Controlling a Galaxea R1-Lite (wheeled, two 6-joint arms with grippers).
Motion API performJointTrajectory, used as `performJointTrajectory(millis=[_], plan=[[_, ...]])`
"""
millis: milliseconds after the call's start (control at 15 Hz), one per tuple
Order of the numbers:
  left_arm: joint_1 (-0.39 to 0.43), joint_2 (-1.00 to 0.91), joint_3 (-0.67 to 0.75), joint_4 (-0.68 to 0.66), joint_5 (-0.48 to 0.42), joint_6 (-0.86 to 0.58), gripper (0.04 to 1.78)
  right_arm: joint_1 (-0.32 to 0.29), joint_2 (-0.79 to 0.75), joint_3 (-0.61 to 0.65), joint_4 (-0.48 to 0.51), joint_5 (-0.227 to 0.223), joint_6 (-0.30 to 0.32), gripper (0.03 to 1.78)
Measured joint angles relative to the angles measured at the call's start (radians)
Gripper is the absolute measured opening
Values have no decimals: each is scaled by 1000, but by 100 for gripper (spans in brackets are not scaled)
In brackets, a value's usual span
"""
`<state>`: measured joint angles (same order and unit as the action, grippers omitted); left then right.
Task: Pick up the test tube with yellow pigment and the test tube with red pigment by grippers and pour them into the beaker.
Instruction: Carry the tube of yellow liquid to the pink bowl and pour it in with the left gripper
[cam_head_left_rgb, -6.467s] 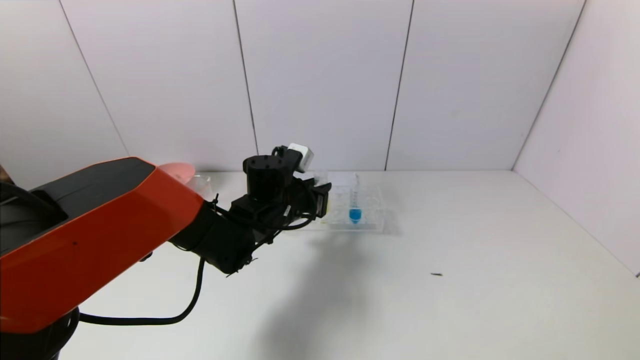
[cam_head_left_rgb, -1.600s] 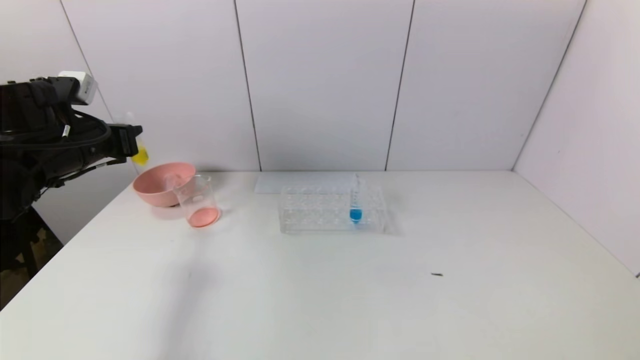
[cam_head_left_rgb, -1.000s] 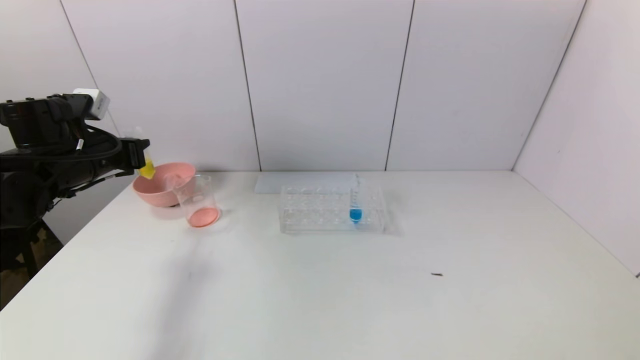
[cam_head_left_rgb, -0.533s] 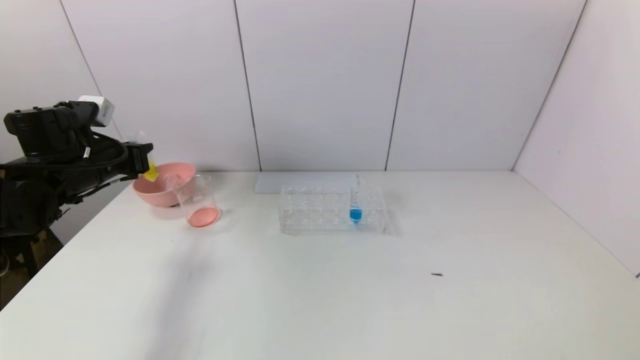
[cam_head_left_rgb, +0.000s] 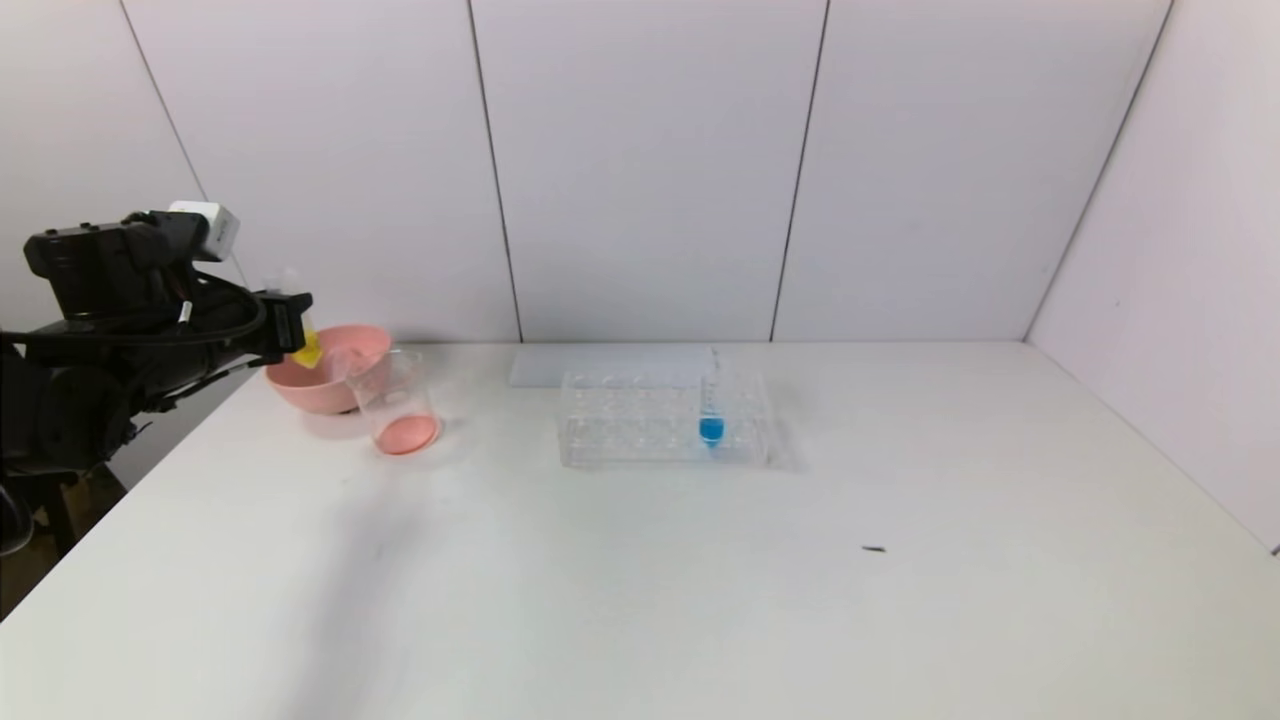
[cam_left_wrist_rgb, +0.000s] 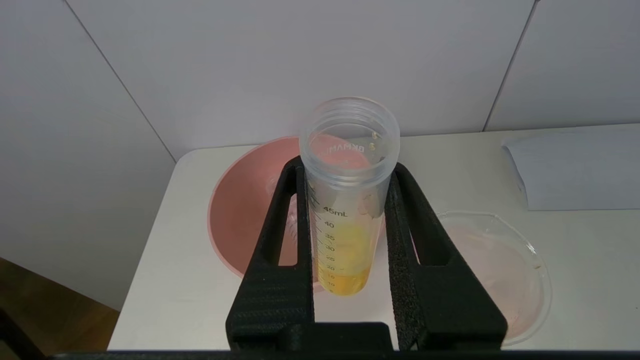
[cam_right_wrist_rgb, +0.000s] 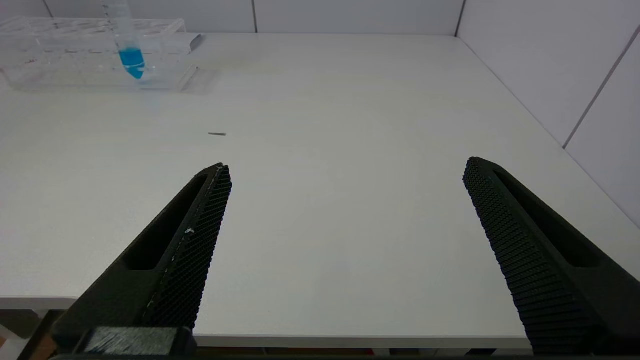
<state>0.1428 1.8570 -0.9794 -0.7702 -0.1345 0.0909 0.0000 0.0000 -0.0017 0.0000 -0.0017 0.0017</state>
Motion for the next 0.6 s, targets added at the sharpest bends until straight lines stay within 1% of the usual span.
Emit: performJointTrajectory(millis=[133, 333, 600], plan=[[1, 5, -1, 12, -10, 25, 44, 0, 0, 0, 0, 0, 0, 170], [4, 8, -18, 78, -80, 72, 44, 0, 0, 0, 0, 0, 0, 170], [11, 11, -45, 117, -103, 145, 44, 0, 0, 0, 0, 0, 0, 170]])
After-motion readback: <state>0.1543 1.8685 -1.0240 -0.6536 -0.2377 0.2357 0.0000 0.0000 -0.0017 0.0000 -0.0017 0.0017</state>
